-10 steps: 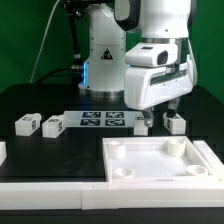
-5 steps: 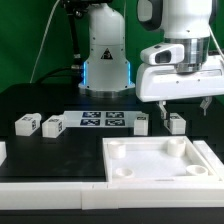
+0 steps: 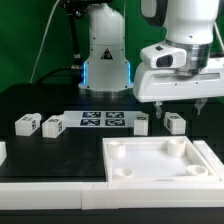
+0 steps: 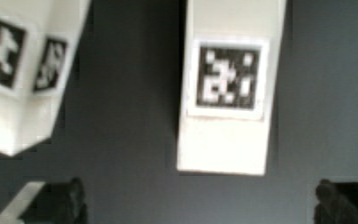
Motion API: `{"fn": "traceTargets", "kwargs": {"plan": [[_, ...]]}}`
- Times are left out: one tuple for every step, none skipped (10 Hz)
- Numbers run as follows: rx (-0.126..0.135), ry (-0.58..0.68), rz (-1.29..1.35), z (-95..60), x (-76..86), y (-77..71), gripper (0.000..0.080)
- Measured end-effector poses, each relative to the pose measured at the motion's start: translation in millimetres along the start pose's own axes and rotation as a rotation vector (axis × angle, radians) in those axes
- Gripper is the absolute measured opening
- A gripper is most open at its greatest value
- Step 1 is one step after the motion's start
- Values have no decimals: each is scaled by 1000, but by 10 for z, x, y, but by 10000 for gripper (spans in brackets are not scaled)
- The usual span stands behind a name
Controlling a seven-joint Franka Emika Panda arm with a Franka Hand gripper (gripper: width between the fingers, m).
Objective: Assemble one leg
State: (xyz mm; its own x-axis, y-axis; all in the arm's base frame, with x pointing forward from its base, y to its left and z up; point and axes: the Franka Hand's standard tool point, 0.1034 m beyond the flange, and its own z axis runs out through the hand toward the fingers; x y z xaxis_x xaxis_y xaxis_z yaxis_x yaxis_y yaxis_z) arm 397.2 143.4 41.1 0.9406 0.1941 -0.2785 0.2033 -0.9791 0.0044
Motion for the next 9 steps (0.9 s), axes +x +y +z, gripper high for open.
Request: {"fn": "traceTargets", "kwargs": {"plan": [[-10,-91,2,28,-22,14,649],[-14,-155,3,80,-43,32,649],[-24,-268,4,145,-130,66,649],[-30,-367,8,191,-153,83,649],[-35,-436,8,236,-159,77,649],[-45,-547,4,249,-226,64,649],[-44,-560,1,280,-166,16,649],[-45,-558,-7,268,-169,-37,649],[-47,-561,-14,260,-172,-80,649]]}}
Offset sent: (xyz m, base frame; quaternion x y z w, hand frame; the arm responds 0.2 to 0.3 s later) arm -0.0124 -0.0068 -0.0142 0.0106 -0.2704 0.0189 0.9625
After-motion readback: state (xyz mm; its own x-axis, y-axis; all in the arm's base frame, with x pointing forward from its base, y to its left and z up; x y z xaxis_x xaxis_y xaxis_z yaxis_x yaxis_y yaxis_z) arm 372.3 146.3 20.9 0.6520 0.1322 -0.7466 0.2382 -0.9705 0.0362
